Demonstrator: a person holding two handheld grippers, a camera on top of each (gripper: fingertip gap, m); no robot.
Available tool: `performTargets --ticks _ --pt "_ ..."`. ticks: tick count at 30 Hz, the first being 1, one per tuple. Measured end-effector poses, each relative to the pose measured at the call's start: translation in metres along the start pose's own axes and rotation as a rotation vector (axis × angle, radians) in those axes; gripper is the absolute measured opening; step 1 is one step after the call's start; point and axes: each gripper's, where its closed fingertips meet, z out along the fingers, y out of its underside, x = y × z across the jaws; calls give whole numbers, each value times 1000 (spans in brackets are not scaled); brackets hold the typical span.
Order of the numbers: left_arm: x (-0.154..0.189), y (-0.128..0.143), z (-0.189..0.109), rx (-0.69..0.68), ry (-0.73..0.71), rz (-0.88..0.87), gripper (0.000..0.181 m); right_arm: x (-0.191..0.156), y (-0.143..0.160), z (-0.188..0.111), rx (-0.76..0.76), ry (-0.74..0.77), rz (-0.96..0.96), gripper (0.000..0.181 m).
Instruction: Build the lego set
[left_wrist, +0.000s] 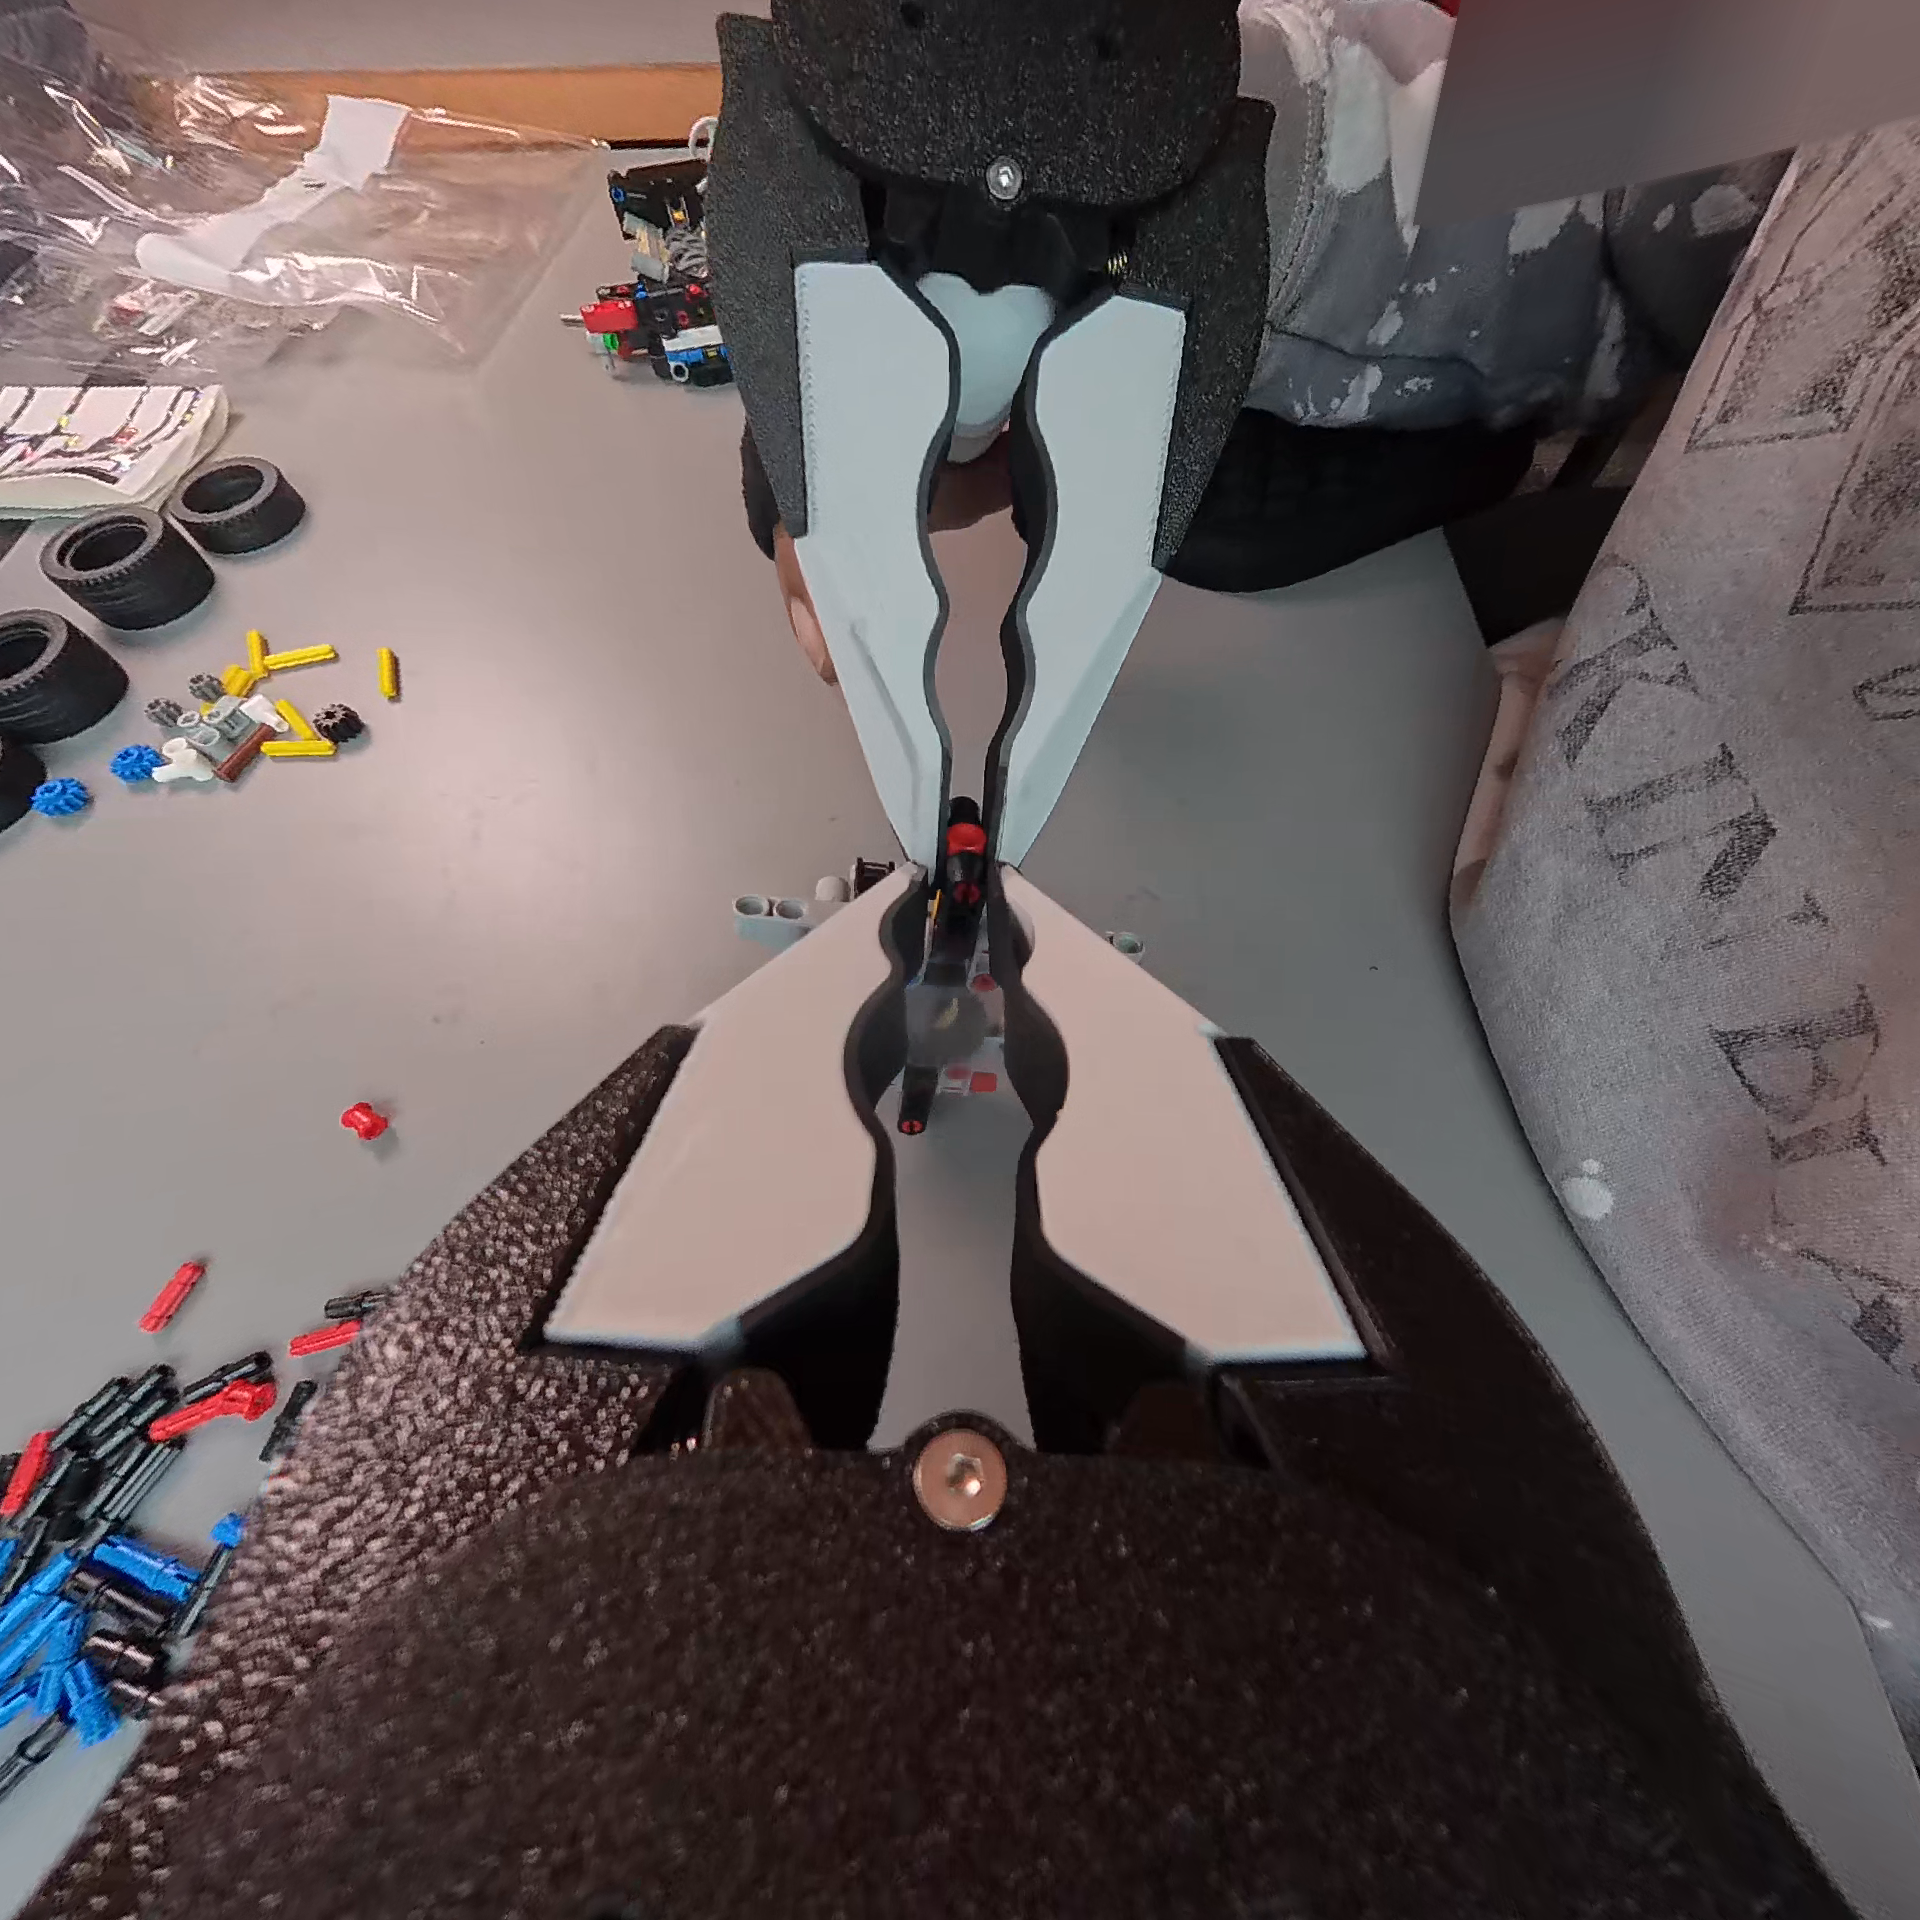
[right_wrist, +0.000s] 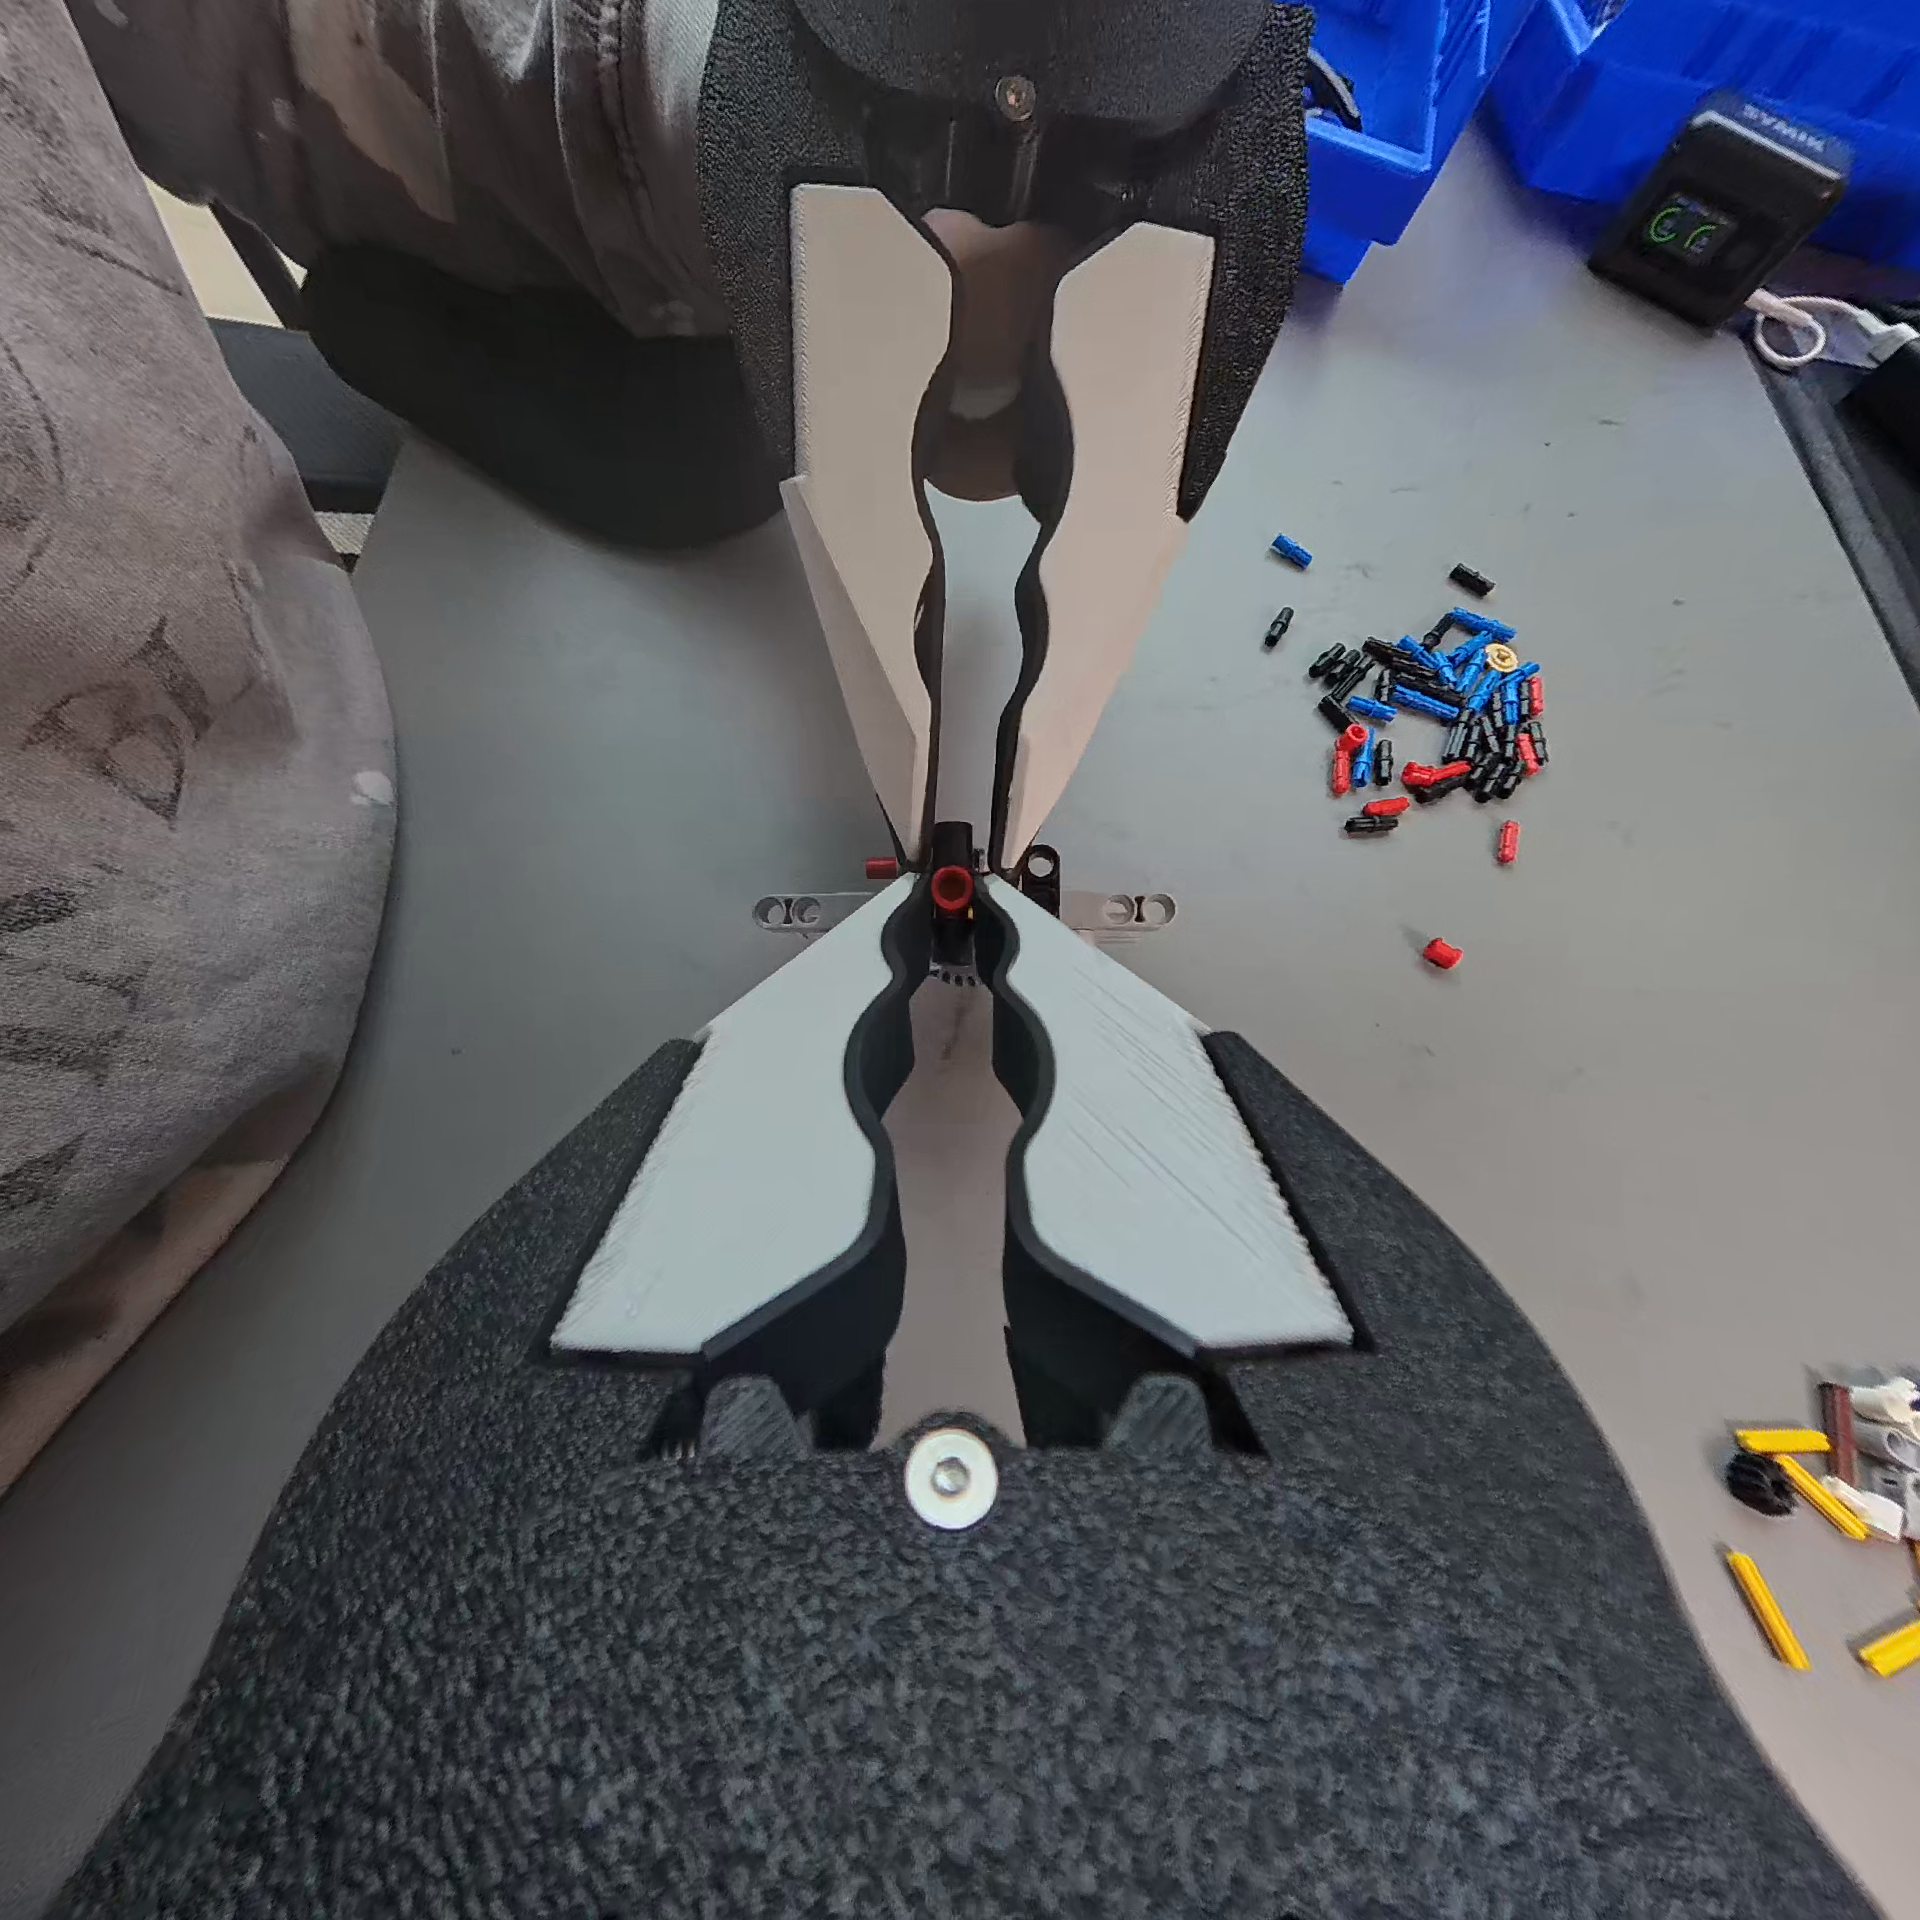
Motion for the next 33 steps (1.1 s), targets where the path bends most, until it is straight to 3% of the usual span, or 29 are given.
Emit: performTargets --ticks 9,14,23,33 --pt "-4 6 -3 -8 -19 -19 10 3 0 7 64 -6 -9 6" --pt "-7 1 -7 20 -66 66 7 9 -6 4 45 -9 -25 6" --pt "-7 -25 -26 254 31 -106 6 12 -30 -15 300 -49 97 5" --pt "-5 -17 -19 284 124 -213 6 9 -18 -19 331 -91 119 5"
